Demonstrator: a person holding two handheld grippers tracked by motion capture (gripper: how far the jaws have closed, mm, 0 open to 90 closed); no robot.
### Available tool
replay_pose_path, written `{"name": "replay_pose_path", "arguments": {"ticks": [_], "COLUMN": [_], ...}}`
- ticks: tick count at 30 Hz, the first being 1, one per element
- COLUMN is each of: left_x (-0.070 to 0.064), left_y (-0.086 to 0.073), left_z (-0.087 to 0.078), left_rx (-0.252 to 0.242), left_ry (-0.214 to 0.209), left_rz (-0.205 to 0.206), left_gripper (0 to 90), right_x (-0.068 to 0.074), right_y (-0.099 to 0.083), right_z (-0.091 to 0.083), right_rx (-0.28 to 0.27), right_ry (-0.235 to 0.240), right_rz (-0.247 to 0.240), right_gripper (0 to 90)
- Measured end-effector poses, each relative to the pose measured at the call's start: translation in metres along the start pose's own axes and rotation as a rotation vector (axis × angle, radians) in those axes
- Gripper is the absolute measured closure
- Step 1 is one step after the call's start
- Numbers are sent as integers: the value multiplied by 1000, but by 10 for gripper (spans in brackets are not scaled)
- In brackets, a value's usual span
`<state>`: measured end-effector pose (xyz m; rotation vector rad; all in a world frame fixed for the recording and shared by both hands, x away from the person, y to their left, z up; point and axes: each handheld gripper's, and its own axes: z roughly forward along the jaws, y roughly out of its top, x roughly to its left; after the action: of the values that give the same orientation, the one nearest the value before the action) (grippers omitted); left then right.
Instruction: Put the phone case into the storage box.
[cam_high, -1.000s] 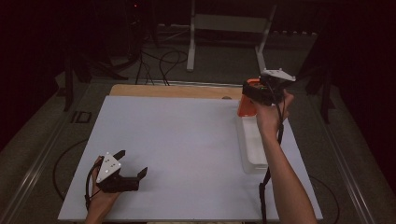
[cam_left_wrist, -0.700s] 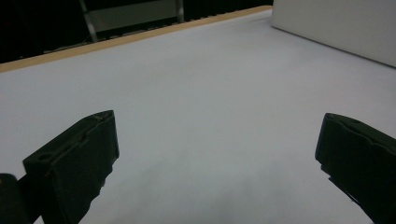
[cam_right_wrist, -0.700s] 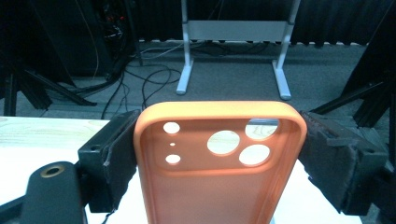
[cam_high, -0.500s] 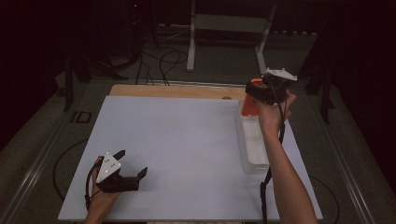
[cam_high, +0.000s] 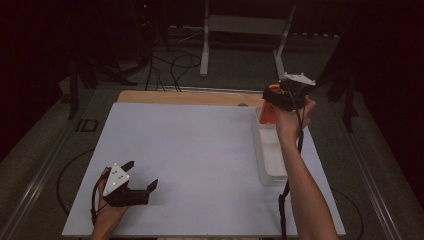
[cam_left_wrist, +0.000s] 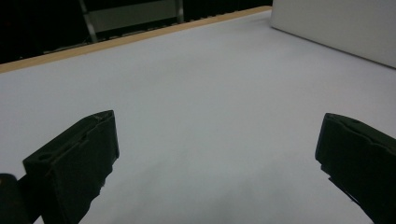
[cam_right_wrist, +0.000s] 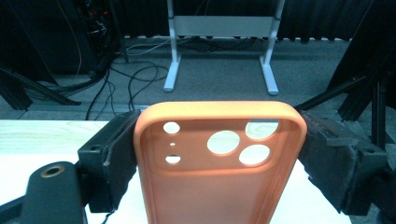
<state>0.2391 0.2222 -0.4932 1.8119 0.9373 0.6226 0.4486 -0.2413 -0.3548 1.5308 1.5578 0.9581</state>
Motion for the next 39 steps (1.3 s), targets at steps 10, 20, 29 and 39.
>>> {"name": "replay_pose_path", "arguments": {"ticks": [10,20,29,39], "left_x": [0,-1,0,0], "left_y": [0,0,0,0], "left_z": [-1,-1,-1,-1], "left_rx": [-2,-2,-7,-7], "left_ry": [-1,-2,-1,-1], "left_rz": [0,0,-1,-1], "left_gripper": [4,4,4,4], "right_x": [0,2,3,2], "right_y": [-3,-6,-8,-12], "right_z": [7,16,22,31], "right_rx": [10,23,28,42], "right_ry": [-7,-12,-18,-23], "right_rz": [5,4,2,4], "right_gripper": [168,168,168,167]}}
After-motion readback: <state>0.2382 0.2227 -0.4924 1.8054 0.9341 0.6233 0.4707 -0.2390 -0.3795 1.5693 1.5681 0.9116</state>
